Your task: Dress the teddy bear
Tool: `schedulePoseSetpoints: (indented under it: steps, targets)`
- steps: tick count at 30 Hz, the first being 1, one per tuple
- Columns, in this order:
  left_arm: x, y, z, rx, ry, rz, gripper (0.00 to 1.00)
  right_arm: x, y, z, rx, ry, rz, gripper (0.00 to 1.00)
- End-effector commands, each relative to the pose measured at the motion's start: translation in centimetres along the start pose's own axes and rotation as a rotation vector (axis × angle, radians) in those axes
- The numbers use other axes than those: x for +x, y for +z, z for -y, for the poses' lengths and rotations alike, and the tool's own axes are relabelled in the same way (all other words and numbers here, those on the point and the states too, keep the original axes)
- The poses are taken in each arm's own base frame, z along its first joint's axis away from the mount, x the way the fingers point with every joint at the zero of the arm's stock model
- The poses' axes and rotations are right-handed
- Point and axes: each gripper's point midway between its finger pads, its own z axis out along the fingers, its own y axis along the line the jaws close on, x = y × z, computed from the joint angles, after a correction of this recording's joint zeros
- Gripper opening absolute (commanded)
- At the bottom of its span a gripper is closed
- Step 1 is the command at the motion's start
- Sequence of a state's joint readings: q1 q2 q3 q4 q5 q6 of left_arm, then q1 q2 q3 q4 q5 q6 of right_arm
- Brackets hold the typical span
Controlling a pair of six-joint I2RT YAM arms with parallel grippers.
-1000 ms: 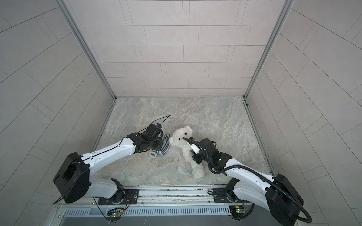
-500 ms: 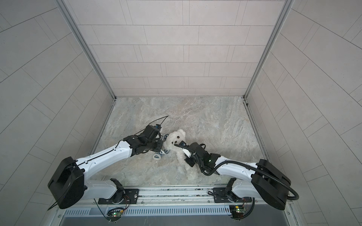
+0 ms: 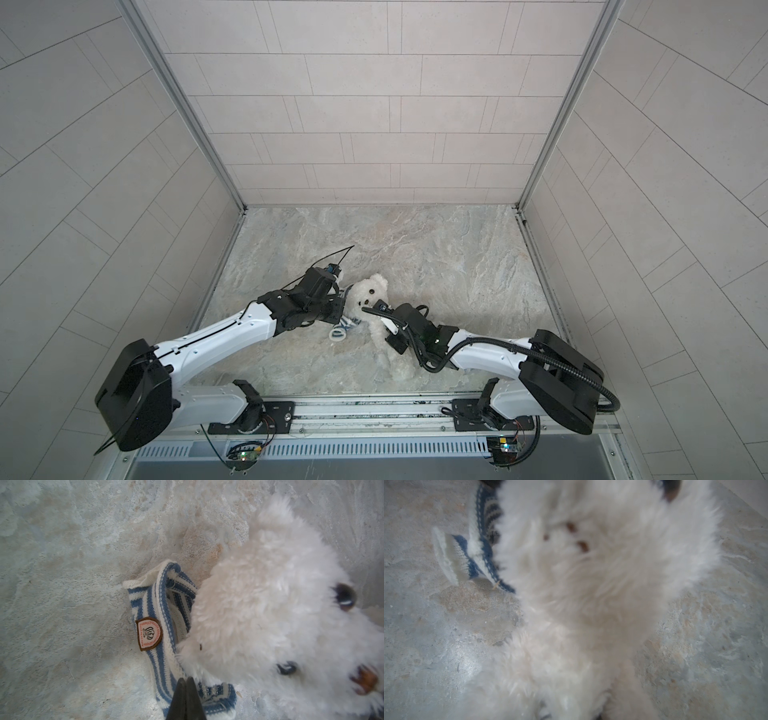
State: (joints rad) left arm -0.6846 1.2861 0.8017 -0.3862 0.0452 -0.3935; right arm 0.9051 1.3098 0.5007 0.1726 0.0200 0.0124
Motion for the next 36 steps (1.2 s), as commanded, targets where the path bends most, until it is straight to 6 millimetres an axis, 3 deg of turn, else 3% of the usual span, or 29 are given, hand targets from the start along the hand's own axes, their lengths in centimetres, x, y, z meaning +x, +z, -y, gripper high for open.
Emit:
schedulePoseSetpoints:
  steps: [1,10,18,19,31,36]
  targets:
    - [-0.8,-0.7,-0.4,-0.019,-0.006,0.04,0.0,1.1,-0.1,-0.5,-0.018,0.007,-0.027,0.0]
    - [0.2,-0.6,-0.6,0.0,-0.013,0.057,0.0,2.7,-0.7,-1.4,-0.059,0.065,-0.132,0.0]
    - [1.1,0.4,-0.1,0.045,-0.055,0.077,0.0,5.7,-0.6,-3.9,-0.135,0.105,-0.35,0.0]
    - [1.0,0.4,0.0,0.049,-0.053,0.083,0.0,4.9,-0.6,-4.0,-0.142,0.099,-0.36,0.0]
    - [0.6,-0.9,0.0,0.095,-0.078,0.201,0.0,5.2,-0.2,-3.9,-0.113,0.093,-0.475,0.0]
    - [0.3,-1.2,0.8,0.159,-0.073,0.253,0.0,5.2,-0.5,-4.9,-0.176,0.068,-0.524,0.0]
